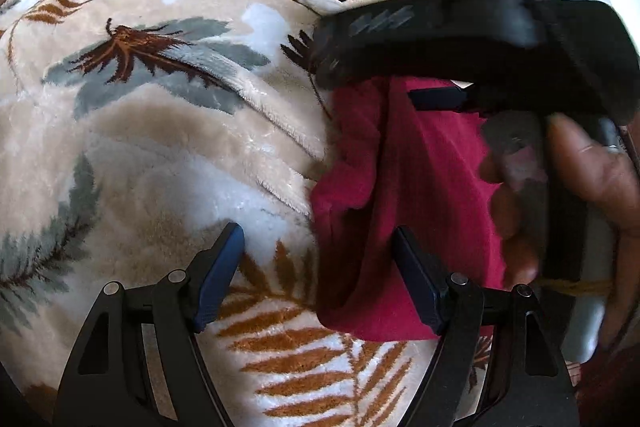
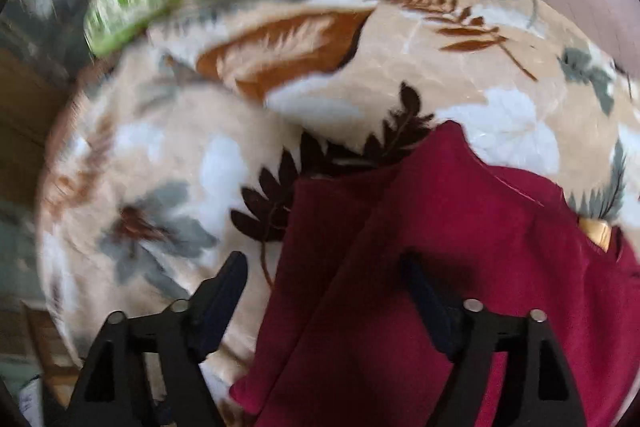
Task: Fold small clothes
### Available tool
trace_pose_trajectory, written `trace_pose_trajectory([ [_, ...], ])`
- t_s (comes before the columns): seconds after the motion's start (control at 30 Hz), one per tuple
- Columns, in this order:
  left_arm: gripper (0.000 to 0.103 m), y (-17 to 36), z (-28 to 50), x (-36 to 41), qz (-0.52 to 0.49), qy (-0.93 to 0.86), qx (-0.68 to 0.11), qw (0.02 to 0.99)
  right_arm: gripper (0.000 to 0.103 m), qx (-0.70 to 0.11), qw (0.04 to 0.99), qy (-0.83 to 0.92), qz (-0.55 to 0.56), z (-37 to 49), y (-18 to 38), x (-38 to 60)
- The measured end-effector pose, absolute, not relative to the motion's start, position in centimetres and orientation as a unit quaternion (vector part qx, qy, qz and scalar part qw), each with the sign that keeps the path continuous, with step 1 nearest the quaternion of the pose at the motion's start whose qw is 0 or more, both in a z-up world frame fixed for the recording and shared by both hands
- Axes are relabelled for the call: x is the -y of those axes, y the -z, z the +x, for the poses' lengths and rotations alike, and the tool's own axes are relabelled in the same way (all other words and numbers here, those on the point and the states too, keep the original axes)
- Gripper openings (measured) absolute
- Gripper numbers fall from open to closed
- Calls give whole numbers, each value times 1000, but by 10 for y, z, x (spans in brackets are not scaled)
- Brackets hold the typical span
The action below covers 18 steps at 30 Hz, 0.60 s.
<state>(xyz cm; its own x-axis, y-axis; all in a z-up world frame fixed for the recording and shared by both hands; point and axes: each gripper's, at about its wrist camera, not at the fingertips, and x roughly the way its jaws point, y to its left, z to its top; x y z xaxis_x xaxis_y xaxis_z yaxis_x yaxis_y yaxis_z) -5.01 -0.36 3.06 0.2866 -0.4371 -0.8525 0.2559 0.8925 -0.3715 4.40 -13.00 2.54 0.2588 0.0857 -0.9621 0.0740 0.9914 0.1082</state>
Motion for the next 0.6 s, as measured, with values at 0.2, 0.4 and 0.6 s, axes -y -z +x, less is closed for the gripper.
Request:
trace_pose_trajectory([
  [0.2,77,-33,-50,7,-78,213,-553,802,80,-592,806,14,-8,37,-17,117],
  [0.4,80,-38,-52,21,-74,231,-532,811,24,-540,824,-67,158,4,-51,188],
  [0.6,49,-69,-71,42,-85,312,-503,801,20,-489,840,-95,214,-36,-81,218],
])
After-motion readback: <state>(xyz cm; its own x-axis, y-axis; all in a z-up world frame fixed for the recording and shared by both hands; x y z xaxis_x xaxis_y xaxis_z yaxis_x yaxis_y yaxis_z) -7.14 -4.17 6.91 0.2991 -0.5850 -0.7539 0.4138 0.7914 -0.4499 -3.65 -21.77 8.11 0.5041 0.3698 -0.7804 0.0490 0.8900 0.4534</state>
